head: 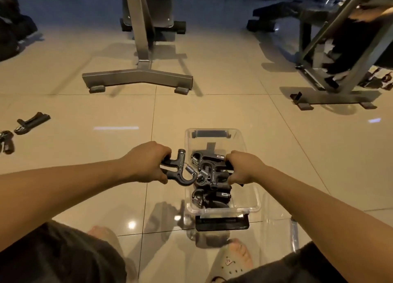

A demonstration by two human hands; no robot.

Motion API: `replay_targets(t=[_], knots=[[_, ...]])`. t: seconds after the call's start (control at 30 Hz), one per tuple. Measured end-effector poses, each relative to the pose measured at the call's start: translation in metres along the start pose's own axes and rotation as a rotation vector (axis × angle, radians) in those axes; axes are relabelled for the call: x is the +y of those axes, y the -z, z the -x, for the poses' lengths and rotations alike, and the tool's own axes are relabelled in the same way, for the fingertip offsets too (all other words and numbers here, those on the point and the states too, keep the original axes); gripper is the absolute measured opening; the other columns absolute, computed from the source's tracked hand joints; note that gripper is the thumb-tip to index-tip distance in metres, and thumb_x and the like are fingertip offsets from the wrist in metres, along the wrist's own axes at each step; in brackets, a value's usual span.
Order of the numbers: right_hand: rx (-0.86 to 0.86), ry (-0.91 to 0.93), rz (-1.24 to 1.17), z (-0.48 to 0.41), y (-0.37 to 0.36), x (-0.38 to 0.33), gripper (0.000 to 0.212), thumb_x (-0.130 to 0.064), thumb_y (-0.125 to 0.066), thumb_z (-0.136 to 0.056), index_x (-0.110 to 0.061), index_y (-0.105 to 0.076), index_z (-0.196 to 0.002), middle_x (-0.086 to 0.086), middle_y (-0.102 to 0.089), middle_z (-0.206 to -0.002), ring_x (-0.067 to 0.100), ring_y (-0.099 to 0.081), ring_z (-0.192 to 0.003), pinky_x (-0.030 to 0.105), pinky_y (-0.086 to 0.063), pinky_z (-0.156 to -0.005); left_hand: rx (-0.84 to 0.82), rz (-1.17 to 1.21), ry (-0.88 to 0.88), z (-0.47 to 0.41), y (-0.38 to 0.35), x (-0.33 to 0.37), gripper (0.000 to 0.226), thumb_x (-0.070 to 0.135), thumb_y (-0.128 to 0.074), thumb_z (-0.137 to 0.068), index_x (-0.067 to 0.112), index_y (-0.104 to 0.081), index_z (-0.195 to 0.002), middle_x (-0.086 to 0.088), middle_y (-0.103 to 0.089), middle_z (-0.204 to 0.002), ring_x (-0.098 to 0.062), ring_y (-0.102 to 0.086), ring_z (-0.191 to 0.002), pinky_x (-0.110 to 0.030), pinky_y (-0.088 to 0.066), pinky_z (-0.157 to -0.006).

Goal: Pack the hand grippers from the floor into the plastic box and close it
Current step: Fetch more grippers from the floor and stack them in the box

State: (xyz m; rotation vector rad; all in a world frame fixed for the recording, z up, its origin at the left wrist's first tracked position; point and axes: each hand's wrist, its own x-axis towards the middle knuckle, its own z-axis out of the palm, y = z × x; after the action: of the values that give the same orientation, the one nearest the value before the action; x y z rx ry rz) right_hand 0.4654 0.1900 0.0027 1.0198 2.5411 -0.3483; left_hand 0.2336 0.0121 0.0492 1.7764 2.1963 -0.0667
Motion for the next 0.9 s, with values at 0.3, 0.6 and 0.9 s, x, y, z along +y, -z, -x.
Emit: replay_targets(t=[0.3, 0.6, 0.9], knots=[[-0.12, -0.009, 0.011, -0.043, -0.096, -0.007, 0.051, -0.04, -0.083, -0.068, -0.021, -0.054, -0.105, 0.0, -0.058, -0.108, 0.024, -0.058, -0.091, 0.032, -0.047, -0.071, -0.007, -0.017, -0.038, -0.036, -0.002, -0.018, 0.048, 0.047, -0.084, -0.069, 0.022, -0.061, -0.103, 0.003, -0.062, -0.095, -0.019, -0.056, -0.089, -0.038, -0.052, -0.073], [-0.115, 0.007, 0.033, -0.06, -0.127, -0.002, 0.073, -0.054, -0.084, -0.069, -0.018, -0.055, -0.125, 0.002, -0.053, -0.121, 0.027, -0.061, -0.103, 0.039, -0.053, -0.083, -0.08, 0.039, -0.06, -0.049, -0.022, -0.031, 0.046, 0.049, -0.084, -0.067, 0.023, -0.06, -0.096, 0.006, -0.061, -0.086, -0.016, -0.056, -0.082, -0.039, -0.051, -0.07], [-0.098, 0.079, 0.185, -0.062, -0.136, 0.002, 0.073, -0.052, -0.077, -0.075, -0.023, -0.051, -0.137, 0.0, -0.052, -0.127, 0.025, -0.046, -0.122, 0.041, -0.047, -0.093, -0.117, 0.054, -0.069, -0.048, -0.027, -0.038, 0.047, 0.051, -0.083, -0.067, 0.024, -0.061, -0.098, 0.006, -0.062, -0.088, -0.018, -0.057, -0.085, -0.04, -0.052, -0.073]])
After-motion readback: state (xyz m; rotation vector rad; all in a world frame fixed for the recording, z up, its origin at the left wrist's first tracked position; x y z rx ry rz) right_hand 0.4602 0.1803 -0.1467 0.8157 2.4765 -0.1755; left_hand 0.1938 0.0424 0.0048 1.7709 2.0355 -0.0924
